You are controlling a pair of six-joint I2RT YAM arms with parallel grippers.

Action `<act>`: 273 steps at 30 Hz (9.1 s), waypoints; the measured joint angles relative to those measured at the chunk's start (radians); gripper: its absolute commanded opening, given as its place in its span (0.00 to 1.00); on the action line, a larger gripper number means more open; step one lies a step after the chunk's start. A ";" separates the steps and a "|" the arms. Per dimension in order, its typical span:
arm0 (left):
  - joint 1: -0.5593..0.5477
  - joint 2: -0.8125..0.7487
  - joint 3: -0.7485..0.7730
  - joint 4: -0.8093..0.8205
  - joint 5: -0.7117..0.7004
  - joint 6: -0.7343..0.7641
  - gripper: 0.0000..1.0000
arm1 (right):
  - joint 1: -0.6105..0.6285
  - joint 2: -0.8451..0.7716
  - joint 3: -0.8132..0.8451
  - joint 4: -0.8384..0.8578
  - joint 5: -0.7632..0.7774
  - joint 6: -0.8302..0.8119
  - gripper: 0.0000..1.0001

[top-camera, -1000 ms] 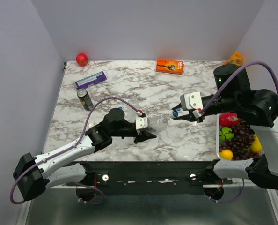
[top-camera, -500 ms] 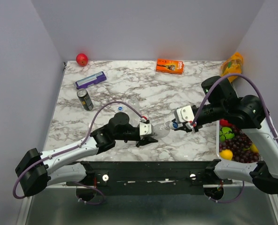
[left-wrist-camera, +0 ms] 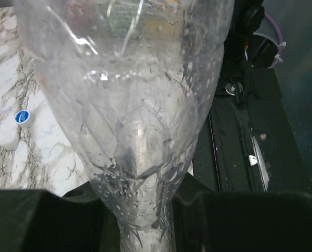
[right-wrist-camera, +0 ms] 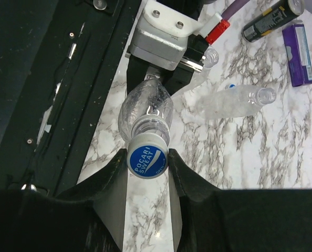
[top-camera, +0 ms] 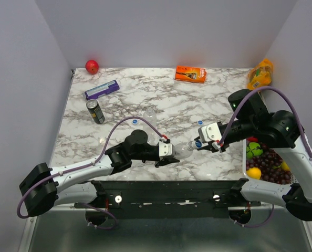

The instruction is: Screw on the bottle caps

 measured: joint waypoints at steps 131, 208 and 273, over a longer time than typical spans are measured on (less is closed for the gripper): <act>-0.002 0.134 0.114 0.144 -0.327 -0.225 0.00 | -0.099 0.189 0.162 0.002 0.090 0.241 0.99; 0.076 0.175 0.261 0.119 -0.251 -0.289 0.00 | -0.112 0.163 0.245 0.185 0.317 0.590 1.00; 0.055 0.175 0.227 0.056 -0.216 -0.181 0.00 | -0.119 0.185 0.253 0.109 0.088 0.515 0.95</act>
